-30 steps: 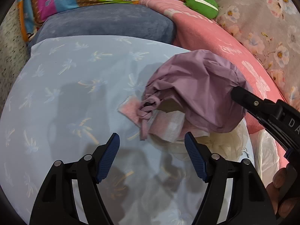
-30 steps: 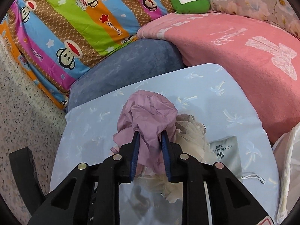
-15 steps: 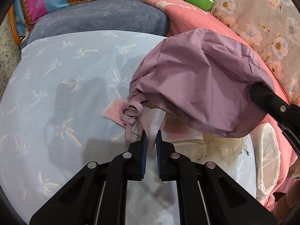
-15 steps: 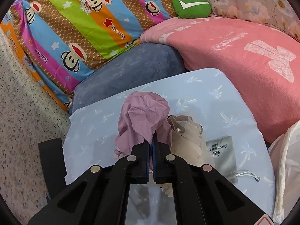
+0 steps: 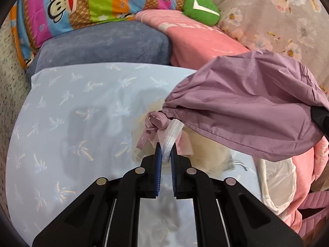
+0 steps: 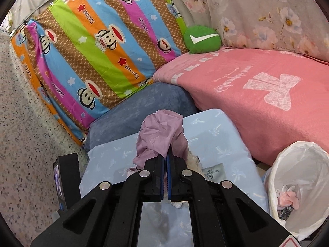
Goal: Collect trash
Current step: 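Lift both items and carry them over the wastebasket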
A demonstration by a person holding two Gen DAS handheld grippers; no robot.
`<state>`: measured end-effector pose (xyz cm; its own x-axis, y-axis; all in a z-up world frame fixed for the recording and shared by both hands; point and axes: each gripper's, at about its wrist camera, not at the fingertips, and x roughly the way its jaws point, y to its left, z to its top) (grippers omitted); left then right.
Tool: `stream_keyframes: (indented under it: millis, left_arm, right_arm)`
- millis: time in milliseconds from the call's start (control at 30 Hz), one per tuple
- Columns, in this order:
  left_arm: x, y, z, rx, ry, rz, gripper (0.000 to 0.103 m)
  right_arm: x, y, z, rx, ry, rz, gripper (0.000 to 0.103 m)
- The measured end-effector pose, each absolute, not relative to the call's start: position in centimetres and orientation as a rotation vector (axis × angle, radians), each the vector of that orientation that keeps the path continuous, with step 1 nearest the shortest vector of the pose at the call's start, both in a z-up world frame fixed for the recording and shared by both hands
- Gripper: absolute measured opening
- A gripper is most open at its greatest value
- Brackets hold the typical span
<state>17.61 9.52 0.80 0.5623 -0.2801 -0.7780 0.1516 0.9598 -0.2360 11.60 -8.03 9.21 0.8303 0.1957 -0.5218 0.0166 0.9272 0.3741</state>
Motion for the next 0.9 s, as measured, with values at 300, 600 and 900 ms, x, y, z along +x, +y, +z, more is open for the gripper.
stream_keyframes:
  millis: [300,600,900]
  left_arm:
    - [15.4,4.6,3.7,-0.073,0.875,-0.348,0.008]
    - [13.9,-1.2,4.5,-0.016,0.87,-0.451,0.007]
    - [11.7,-8.6,4.8,0.064,0.869,-0.581,0.007]
  right_arm:
    - [6.3,-15.1,13.2,0.429,0.467,-0.021,0.002]
    - [1.7,-23.3,14.1,0.466,0.426,-0.178,0.002]
    - [-1.3,-28.6,11.4,0.513,0.456,-0.284,0.002]
